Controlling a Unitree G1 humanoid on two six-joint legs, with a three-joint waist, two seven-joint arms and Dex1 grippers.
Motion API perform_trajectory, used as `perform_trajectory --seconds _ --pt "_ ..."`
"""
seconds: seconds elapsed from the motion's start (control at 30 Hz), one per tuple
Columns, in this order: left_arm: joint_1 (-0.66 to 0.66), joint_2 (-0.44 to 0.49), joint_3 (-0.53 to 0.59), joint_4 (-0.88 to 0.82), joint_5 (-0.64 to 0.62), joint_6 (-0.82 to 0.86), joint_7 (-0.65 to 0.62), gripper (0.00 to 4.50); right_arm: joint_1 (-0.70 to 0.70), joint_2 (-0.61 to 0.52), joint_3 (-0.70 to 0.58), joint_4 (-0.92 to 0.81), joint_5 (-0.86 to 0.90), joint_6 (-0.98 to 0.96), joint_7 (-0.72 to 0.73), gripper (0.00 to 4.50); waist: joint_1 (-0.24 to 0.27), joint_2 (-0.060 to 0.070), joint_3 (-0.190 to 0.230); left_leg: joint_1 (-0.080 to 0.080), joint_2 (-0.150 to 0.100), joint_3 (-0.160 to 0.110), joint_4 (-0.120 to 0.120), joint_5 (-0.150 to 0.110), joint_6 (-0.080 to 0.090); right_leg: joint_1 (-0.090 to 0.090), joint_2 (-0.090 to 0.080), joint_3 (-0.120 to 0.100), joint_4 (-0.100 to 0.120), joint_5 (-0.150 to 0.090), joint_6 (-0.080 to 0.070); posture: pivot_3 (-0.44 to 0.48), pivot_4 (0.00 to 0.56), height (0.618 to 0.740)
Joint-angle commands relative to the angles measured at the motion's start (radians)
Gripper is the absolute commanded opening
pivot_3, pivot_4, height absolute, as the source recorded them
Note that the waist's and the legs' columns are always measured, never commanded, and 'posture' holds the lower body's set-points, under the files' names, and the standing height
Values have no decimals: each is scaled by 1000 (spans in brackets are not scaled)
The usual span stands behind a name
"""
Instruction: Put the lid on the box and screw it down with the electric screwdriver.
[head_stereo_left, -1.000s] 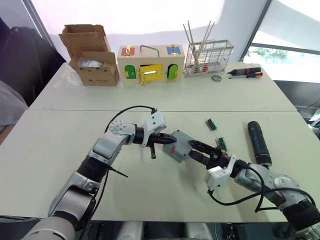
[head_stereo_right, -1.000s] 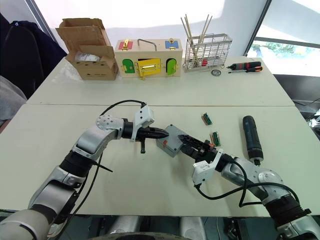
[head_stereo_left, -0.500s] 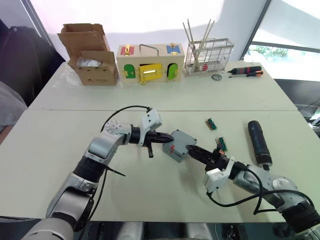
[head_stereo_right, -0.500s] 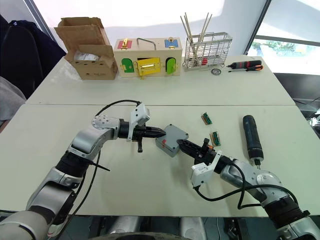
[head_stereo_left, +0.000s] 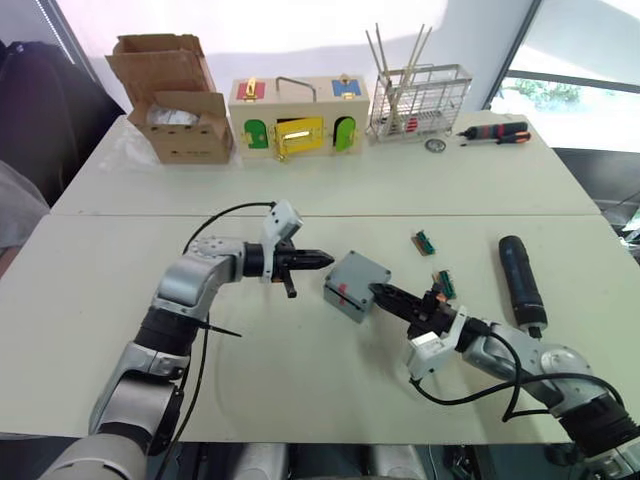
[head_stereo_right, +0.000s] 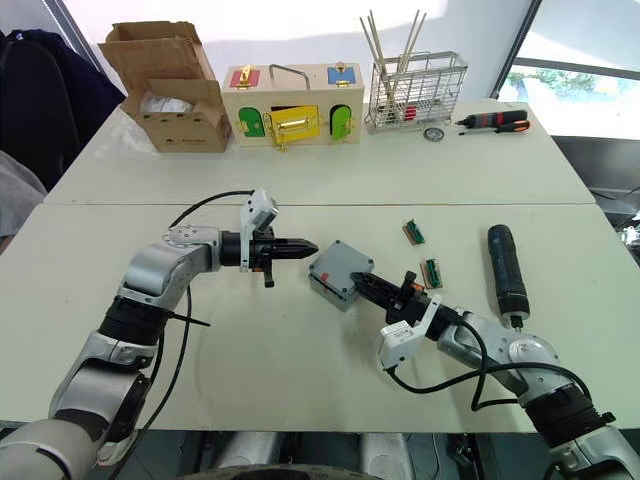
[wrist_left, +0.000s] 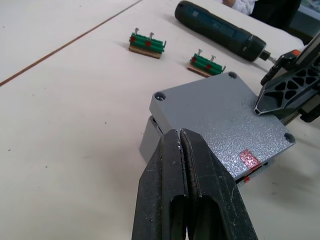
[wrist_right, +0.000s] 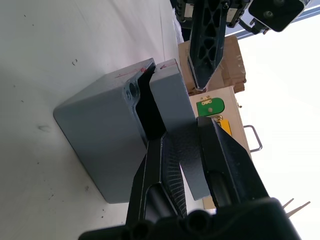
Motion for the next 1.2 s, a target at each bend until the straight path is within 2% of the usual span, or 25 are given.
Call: perform_trajectory --seconds 0.03,0.3,0.73,1.03,1.1,1.2 --pt "-23 -3 23 -22 -15 -7 8 0 -10 0 11 5 0 -7 5 146 -1 0 1 0 0 0 0 0 0 0 0 0 0 0 0 0 150 730" --pt "-25 -4 2 -22 -8 -22 8 0 -27 -1 59 57 38 -48 58 146 -1 0 1 0 0 0 0 0 0 0 0 0 0 0 0 0 150 730" --pt "-13 -5 -44 -29 23 -51 -7 0 -31 -7 63 79 79 -69 100 146 -2 0 1 1 0 0 -1 0 0 0 0 0 0 0 0 0 150 730" --pt "-2 5 -179 58 167 -156 -26 0 -14 -5 71 78 86 -72 119 146 2 0 0 4 0 0 -1 -2 4 5 0 0 -1 0 0 0 150 730" --pt "-2 4 -190 80 184 -169 -28 0 -11 -5 70 81 91 -72 123 1193 1 0 0 5 0 0 -1 -3 4 6 0 -1 -1 0 0 0 150 730" --pt "5 6 -209 108 208 -184 -36 0 -5 -9 63 76 97 -70 129 2509 0 -1 -3 7 0 -1 -1 -3 6 8 0 -1 -2 0 0 0 150 730"
